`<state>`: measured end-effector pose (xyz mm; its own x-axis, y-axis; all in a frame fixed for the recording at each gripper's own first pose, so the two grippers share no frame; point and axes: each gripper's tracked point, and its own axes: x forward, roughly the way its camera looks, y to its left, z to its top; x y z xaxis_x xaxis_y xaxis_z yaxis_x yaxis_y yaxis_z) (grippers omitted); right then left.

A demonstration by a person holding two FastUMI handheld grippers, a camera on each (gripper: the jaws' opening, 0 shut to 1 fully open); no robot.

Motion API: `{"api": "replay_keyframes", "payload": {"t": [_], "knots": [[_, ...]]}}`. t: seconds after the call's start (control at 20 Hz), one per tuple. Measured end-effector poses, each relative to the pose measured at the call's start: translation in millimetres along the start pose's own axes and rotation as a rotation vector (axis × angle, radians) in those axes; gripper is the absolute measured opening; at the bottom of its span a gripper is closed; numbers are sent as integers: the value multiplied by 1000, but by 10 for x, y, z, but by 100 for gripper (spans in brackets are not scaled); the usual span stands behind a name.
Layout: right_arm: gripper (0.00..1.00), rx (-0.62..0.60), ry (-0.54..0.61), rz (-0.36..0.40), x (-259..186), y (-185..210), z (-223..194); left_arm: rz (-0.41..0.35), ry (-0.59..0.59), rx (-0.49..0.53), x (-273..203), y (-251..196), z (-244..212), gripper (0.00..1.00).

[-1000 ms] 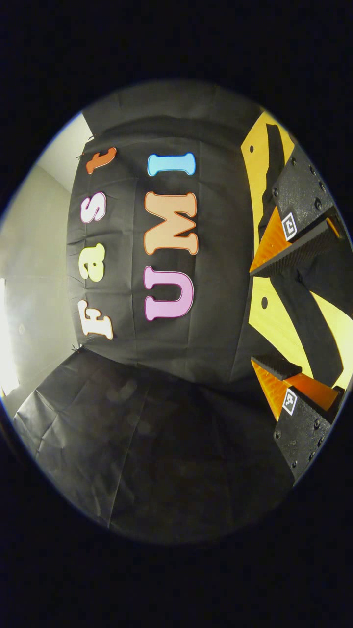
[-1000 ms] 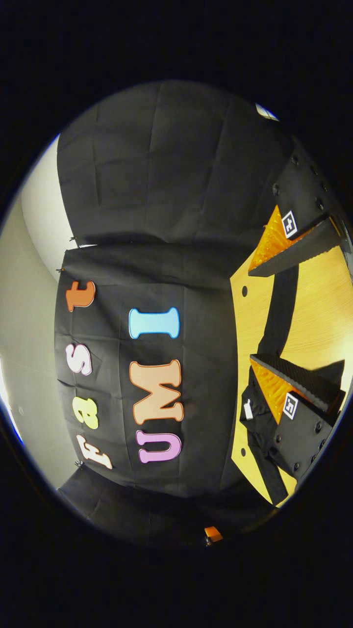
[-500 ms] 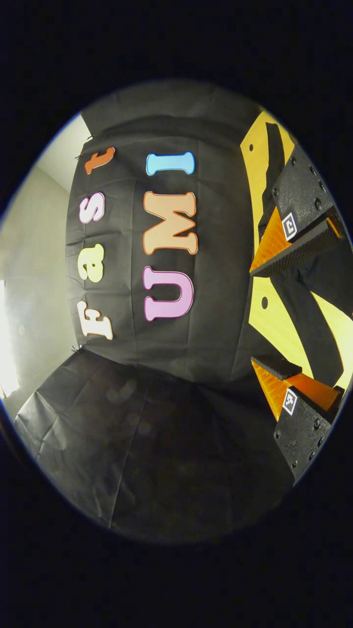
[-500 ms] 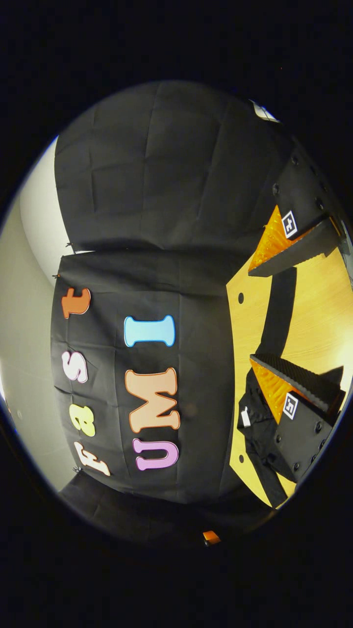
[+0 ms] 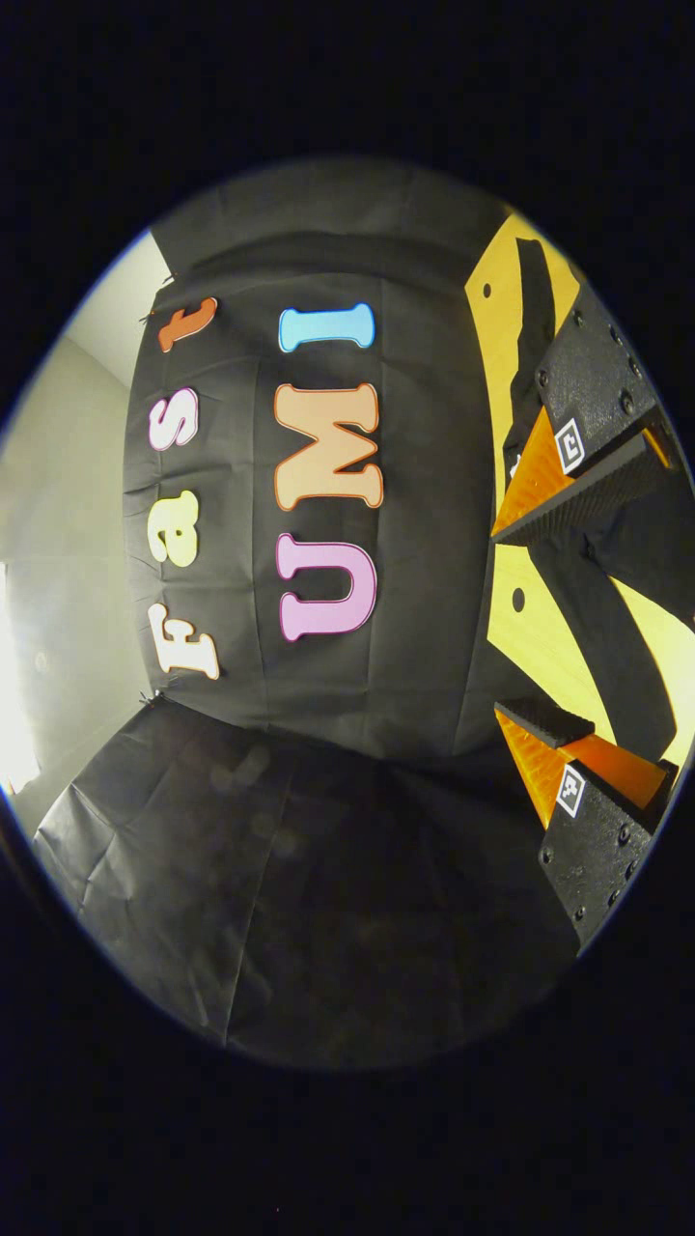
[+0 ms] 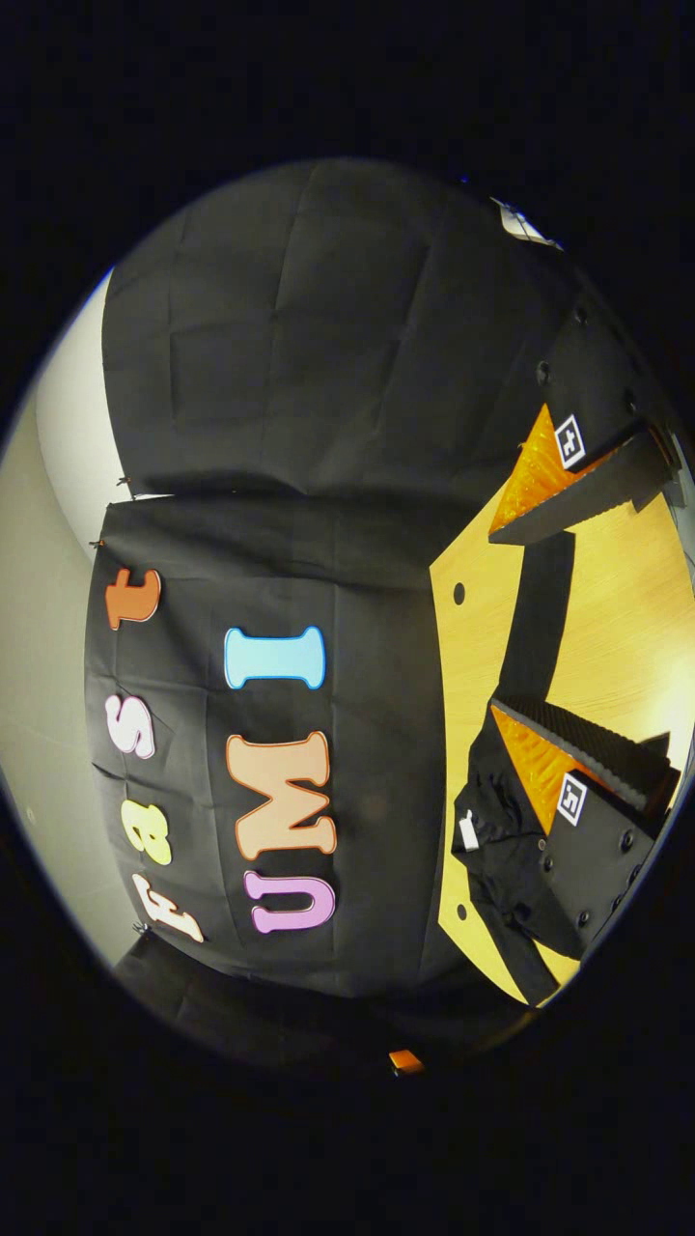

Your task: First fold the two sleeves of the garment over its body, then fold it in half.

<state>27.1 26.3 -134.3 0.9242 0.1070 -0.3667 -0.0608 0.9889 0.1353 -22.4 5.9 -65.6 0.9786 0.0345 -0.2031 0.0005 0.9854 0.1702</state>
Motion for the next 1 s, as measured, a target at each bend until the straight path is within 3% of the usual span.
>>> {"api": "replay_keyframes", "payload": {"t": [0.5, 0.7, 1.0], "knots": [[98, 8, 98, -3, 1250, -437, -191, 68, 31, 80, -26, 60, -43, 92], [100, -18, 165, -22, 1770, -589, -428, 126, 31, 90, -104, 116, -78, 96], [100, 6, 295, 10, 2297, -661, -966, 195, 66, 104, -388, 254, -212, 96]]}}
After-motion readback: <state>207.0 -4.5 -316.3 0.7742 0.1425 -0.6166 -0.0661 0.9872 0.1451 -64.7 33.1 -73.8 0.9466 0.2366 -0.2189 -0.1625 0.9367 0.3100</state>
